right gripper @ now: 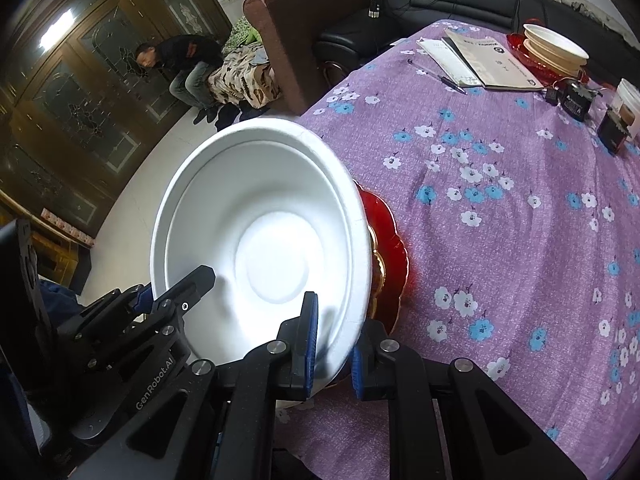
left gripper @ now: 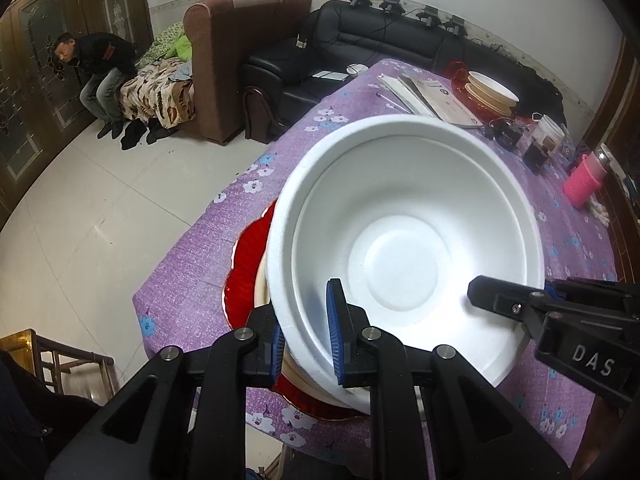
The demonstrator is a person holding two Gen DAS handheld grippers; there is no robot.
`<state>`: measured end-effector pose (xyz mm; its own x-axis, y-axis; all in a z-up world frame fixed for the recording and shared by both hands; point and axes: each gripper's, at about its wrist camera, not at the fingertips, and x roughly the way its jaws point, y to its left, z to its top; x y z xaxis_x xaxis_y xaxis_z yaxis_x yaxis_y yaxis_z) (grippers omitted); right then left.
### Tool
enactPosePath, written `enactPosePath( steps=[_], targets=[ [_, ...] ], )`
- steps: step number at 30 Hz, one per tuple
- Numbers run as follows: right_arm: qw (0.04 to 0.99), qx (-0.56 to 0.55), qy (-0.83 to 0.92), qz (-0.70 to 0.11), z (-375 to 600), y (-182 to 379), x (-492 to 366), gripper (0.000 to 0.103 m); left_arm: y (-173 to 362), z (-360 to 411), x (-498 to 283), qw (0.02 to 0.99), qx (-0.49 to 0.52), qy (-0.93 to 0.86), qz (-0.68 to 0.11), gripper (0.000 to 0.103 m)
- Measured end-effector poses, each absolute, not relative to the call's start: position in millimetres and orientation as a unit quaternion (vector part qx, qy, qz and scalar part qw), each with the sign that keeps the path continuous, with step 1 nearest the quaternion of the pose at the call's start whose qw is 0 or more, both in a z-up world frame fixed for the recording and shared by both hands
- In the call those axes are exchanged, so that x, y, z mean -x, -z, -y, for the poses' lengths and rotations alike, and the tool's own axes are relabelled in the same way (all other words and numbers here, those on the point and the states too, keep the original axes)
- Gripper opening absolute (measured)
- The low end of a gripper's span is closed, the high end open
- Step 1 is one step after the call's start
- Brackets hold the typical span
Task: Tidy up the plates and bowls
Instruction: 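Lower the white bowl with the left gripper into the foam bowl on the stack, then open the left gripper to release the white bowl on the stack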
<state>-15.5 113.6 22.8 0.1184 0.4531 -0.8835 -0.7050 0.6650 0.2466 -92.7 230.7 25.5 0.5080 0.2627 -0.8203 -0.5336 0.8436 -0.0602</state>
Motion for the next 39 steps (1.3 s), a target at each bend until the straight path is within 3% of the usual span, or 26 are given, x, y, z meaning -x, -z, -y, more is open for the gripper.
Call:
enactPosePath(
  steps=[2,6,9,16,24,26,27,28,39],
  targets=[
    [0.73,0.118,-0.396,-0.544,-116.0,-20.3,14.7,0.016,-27.0,-234.2,95.1,0.854,0.16,-0.233,-0.436,0.015],
    [0.719,0.098,-0.41,-0.552,-117.6,-21.4,13.2,0.03,-26.4,-239.0,96.4,0.853,0.161,-0.239,-0.435,0.015],
    [0.719,0.098,-0.411,-0.551,-119.6,-22.9,13.0,0.031,-26.1,-242.2,96.5,0.853,0.167,-0.239,-0.433,0.015],
    [0.721,0.079,-0.417,-0.548,-121.3,-28.0,9.2,0.047,-29.4,-250.5,103.8,0.852,0.182,-0.248,-0.424,0.024],
    [0.728,0.067,-0.416,-0.541,-120.1,-31.6,8.2,0.048,-29.9,-254.6,104.0,0.852,0.187,-0.253,-0.418,0.026],
    [0.735,0.058,-0.416,-0.532,-120.1,-35.6,7.4,0.048,-32.3,-254.9,102.2,0.854,0.188,-0.256,-0.411,0.036],
    [0.741,0.057,-0.416,-0.524,-122.1,-37.5,6.9,0.048,-33.1,-254.9,100.8,0.856,0.188,-0.257,-0.406,0.051],
    [0.748,0.062,-0.415,-0.514,-124.3,-39.7,7.5,0.048,-34.6,-256.0,98.2,0.857,0.187,-0.261,-0.402,0.056],
    [0.798,0.073,-0.375,-0.467,-123.2,-43.1,-0.2,0.049,-31.6,-262.6,85.8,0.854,0.183,-0.285,-0.394,0.056]
  ],
)
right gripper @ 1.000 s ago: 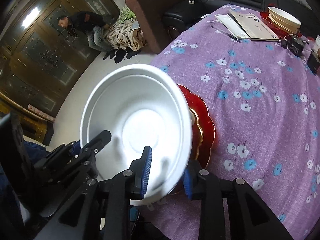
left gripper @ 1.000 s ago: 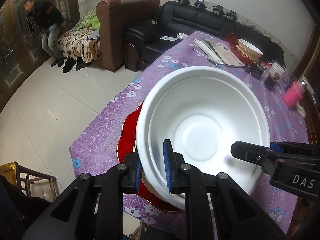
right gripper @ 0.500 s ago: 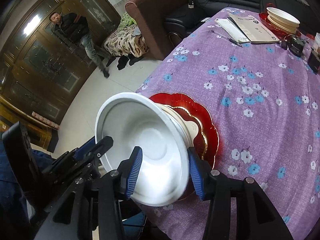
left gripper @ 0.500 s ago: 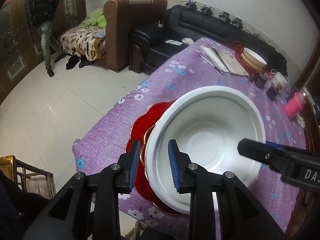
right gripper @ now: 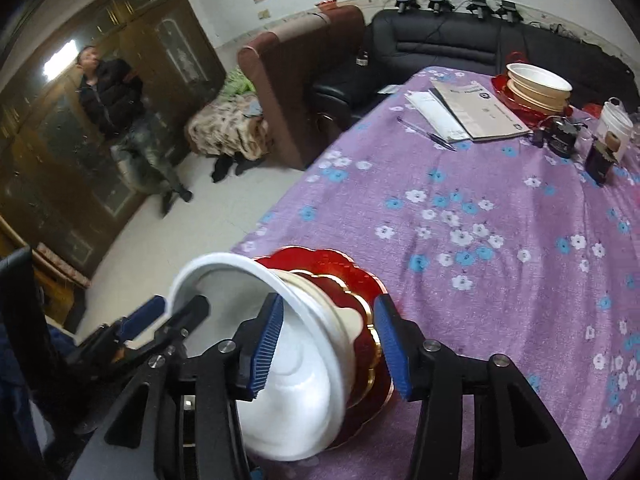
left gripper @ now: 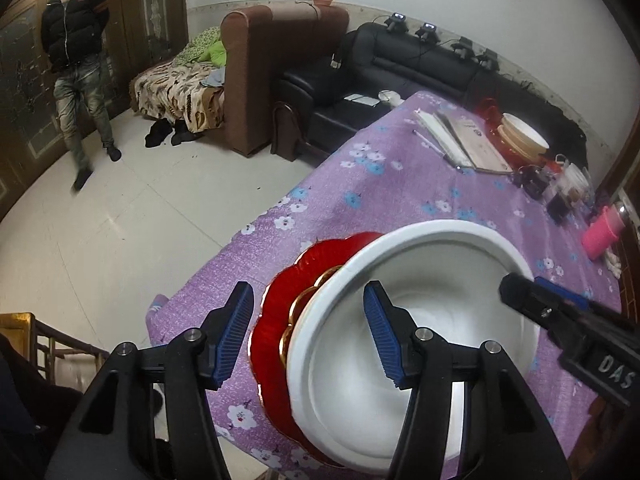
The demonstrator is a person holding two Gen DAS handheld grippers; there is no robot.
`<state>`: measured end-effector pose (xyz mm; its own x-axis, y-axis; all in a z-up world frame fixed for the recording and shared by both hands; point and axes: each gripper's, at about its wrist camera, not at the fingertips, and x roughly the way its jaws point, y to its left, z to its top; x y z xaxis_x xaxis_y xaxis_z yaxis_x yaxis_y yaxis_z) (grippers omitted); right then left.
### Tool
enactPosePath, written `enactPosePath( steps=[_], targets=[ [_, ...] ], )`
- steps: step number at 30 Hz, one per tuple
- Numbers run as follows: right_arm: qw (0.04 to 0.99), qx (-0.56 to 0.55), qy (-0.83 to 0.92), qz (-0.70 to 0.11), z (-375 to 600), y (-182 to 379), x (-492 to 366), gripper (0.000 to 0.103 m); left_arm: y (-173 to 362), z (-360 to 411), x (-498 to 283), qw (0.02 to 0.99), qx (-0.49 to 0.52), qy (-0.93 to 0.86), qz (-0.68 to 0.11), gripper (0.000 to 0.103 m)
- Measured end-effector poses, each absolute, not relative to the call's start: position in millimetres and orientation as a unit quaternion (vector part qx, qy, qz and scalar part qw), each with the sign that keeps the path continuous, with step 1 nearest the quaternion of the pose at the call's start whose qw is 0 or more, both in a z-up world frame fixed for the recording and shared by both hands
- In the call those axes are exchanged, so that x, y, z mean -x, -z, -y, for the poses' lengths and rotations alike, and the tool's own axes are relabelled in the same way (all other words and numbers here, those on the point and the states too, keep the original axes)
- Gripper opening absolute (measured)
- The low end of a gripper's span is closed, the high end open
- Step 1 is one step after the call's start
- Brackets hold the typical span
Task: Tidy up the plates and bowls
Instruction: 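Open the left gripper to release the white bowl on the stack, then lift the open left gripper away from the bowl stack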
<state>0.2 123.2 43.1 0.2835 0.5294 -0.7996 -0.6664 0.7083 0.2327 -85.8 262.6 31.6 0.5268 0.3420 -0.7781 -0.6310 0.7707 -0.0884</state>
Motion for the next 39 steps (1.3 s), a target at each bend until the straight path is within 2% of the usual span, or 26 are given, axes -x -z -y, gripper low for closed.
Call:
enactPosePath(
  steps=[4,8,11,13,17,19,25,26,28,33,39],
  targets=[
    [0.797,0.051,-0.367,-0.476,-116.1,-39.6,-5.8,0.05,-33.9,-255.5,91.6,0.857,0.18,-0.285,-0.389,0.056],
    [0.808,0.026,-0.381,-0.448,-96.2,-54.6,4.6,0.05,-43.4,-244.9,103.1,0.866,0.18,-0.282,-0.373,0.057],
    [0.807,0.007,-0.395,-0.44,-83.8,-61.8,13.4,0.057,-48.2,-237.6,107.9,0.87,0.179,-0.276,-0.367,0.059],
    [0.806,0.002,-0.4,-0.435,-77.6,-64.3,20.6,0.066,-50.0,-232.9,108.8,0.872,0.177,-0.273,-0.365,0.06],
    [0.805,0.005,-0.409,-0.43,-64.7,-64.3,32.9,0.074,-49.3,-221.0,108.8,0.874,0.168,-0.262,-0.373,0.06],
    [0.807,0.009,-0.406,-0.429,-57.2,-63.1,35.8,0.076,-46.7,-216.7,107.1,0.871,0.166,-0.263,-0.381,0.067],
    [0.811,0.041,-0.405,-0.421,-39.1,-59.4,45.3,0.079,-42.4,-198.6,107.8,0.87,0.145,-0.258,-0.394,0.068],
    [0.811,0.047,-0.405,-0.418,-36.7,-58.5,47.5,0.08,-43.0,-195.7,108.0,0.872,0.141,-0.255,-0.393,0.07],
    [0.812,0.058,-0.409,-0.413,-33.8,-57.6,51.5,0.084,-45.2,-191.9,110.5,0.876,0.141,-0.253,-0.387,0.083],
    [0.81,0.092,-0.419,-0.399,-33.0,-55.3,59.7,0.088,-46.4,-188.8,113.4,0.878,0.142,-0.247,-0.384,0.083],
    [0.804,0.121,-0.437,-0.385,-39.2,-52.6,64.2,0.092,-44.8,-192.1,116.2,0.874,0.139,-0.258,-0.387,0.09]
  ],
)
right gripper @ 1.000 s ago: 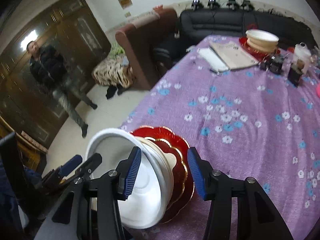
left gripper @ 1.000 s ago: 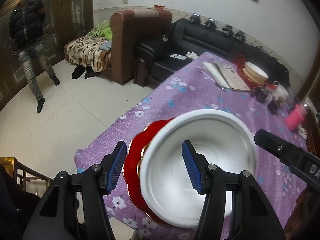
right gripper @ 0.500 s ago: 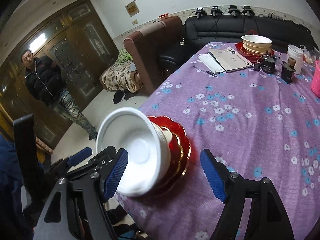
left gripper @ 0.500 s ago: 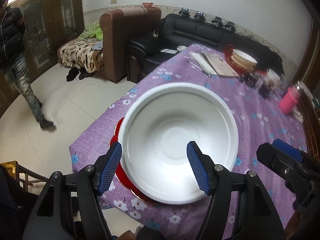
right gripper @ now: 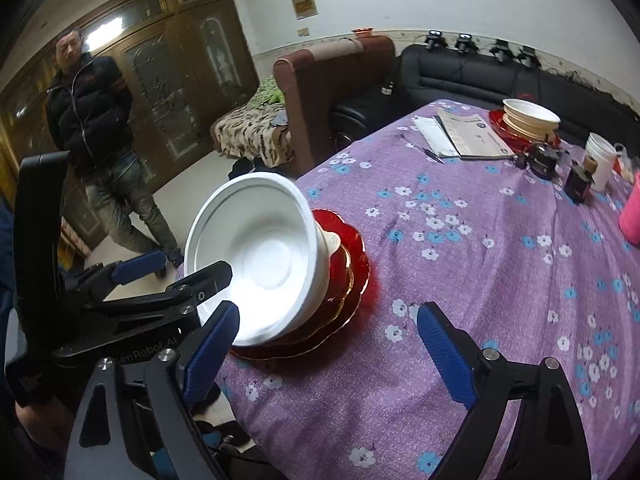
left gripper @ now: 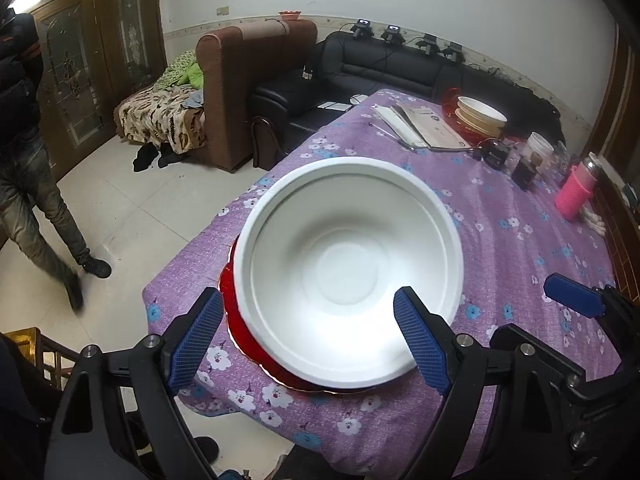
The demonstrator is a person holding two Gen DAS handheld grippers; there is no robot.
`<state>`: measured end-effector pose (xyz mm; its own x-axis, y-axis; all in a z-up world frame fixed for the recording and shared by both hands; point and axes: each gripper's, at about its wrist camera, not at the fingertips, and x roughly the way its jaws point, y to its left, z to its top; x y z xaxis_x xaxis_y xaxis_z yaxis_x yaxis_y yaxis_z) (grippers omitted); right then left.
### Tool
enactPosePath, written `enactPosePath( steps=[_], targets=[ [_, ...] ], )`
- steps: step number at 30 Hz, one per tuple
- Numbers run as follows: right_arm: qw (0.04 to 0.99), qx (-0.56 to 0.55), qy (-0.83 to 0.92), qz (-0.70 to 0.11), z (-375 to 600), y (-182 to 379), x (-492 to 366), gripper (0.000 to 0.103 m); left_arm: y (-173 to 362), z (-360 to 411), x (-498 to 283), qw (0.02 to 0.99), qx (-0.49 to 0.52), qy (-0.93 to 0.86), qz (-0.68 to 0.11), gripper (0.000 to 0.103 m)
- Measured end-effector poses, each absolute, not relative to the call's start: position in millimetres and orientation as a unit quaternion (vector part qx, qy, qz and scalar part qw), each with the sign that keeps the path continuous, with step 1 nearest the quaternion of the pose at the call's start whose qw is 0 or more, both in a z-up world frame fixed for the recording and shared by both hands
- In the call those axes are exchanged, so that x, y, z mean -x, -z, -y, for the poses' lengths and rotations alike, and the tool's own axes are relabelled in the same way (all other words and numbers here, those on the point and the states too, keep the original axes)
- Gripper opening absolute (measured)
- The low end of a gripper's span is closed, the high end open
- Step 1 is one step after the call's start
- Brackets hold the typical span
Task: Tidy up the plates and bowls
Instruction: 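Lift the open left gripper away from the bowl stack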
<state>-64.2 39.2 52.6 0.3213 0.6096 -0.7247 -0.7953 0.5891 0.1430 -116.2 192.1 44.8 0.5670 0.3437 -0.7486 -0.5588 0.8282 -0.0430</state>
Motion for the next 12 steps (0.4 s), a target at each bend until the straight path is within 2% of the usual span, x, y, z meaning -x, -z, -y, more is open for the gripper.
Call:
enactPosePath(
  steps=[4,12],
  targets=[
    [0.803,0.128,-0.438,-0.384,-41.5,-50.5,62.6,0.092,-44.3,-194.8,120.2,0.879,0.138,-0.264,-0.373,0.103],
    [0.801,0.128,-0.437,-0.389,-39.3,-49.0,60.3,0.092,-44.1,-195.2,116.1,0.883,0.139,-0.254,-0.37,0.103]
  ],
)
